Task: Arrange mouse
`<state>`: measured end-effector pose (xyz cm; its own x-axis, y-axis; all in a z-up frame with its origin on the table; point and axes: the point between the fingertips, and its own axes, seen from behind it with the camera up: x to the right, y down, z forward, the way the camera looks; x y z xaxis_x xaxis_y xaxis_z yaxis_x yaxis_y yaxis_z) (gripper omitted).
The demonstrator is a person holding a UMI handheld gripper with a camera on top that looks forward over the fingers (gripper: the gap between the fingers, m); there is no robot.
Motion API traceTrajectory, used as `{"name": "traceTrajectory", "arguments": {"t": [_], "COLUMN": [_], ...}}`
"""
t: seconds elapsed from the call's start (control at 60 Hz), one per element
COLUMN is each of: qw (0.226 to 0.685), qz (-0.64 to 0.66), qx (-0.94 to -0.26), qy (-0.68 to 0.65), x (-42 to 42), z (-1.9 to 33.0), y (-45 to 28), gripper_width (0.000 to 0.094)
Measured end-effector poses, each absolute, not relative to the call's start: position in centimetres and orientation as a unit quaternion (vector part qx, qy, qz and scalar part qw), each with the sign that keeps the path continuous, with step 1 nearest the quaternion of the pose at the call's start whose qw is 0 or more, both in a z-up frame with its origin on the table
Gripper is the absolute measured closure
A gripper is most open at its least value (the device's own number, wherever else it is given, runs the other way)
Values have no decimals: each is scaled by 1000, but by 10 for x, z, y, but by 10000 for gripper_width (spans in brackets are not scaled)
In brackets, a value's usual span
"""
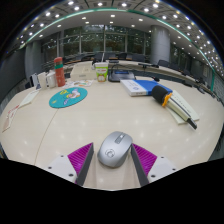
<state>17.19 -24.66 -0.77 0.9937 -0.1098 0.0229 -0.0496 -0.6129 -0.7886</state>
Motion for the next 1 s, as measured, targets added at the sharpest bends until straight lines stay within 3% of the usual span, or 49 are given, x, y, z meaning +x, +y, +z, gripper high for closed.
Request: {"name": "traceTrajectory", "arguments": {"t": [0.117,0.183,0.55,0.65,0.867,1.0], "qw": [438,438,430,447,530,543], "qz": [-33,-43,-58,-59,-39,-7], "qx": [-897,-897,-899,-892,-846,-839], "qy": [50,48,50,47,41,29], "x": [175,180,175,164,101,45], "z": [-10,-12,-5,28,147,159], "y": [-232,-225,-211,-194,-88,-12], "gripper_width": [289,397,550,550,550,552]}}
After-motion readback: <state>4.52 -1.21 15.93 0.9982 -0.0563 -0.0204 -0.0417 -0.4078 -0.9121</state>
